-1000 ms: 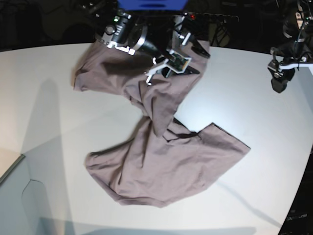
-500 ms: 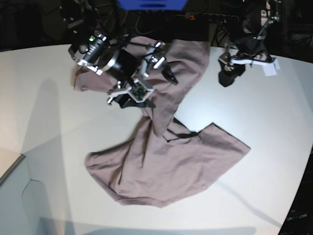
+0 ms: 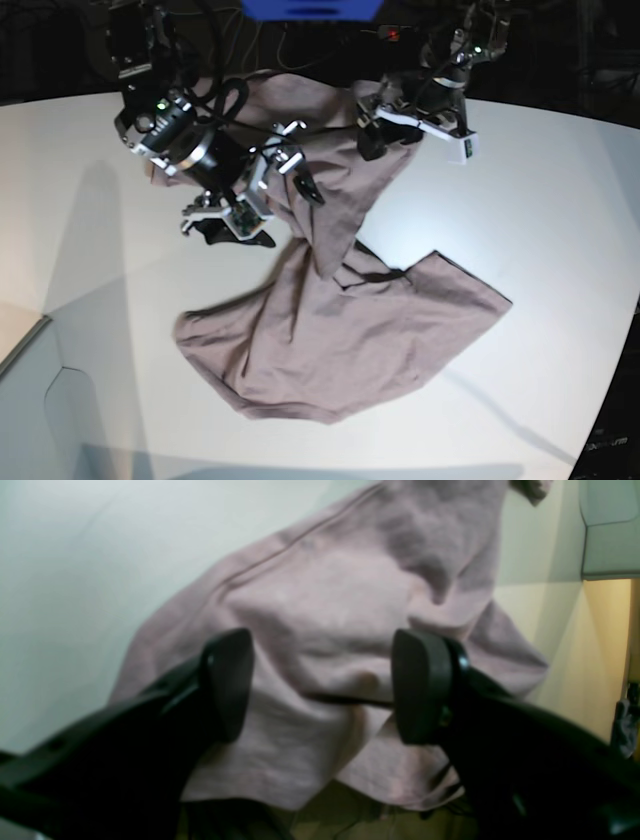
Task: Layout the t-shirt on the table in an organized manner, then fold the t-shirt properly
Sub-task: 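Move both grippers to the bunched shirt body and grasp fabric, then pull the grasped fabric apart with both grippers to spread the shirt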
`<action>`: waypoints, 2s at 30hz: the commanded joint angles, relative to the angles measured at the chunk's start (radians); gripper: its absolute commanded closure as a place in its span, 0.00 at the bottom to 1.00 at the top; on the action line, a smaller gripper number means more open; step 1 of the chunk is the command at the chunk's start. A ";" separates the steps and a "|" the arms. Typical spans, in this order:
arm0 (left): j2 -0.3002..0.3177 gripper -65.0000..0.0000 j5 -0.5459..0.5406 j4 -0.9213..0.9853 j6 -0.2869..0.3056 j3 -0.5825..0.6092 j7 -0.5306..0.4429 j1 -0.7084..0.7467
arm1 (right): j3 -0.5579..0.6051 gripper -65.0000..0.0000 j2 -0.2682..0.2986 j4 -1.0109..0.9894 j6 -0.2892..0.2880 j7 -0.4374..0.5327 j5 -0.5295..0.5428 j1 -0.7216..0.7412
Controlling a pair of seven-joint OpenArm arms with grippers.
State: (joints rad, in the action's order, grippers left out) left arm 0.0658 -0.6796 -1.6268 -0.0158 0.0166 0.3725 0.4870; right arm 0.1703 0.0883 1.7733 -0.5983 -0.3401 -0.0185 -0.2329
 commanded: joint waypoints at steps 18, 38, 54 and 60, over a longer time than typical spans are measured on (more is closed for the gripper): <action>0.007 0.35 0.024 0.055 0.009 -0.117 -0.003 -0.009 | 0.005 0.26 -0.003 -0.045 -0.004 0.028 0.019 0.046; 0.180 1.00 0.011 0.099 0.010 0.052 -0.003 -0.113 | 0.001 0.25 -0.003 -0.046 -0.004 0.028 0.019 0.083; 0.185 1.00 0.022 -0.036 0.020 -0.591 0.280 -0.405 | -0.013 0.26 -0.003 -0.241 -0.004 0.028 0.018 0.209; 0.246 1.00 0.022 0.118 0.020 -0.597 0.300 -0.604 | -0.131 0.25 -0.003 -0.379 -0.004 0.028 0.018 0.321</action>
State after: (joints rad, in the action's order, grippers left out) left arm 0.2981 -0.6479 -1.4895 -0.0013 -0.5789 0.6914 -0.1020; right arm 0.0368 0.0872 1.3758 -0.5980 -0.3405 -0.0189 0.0700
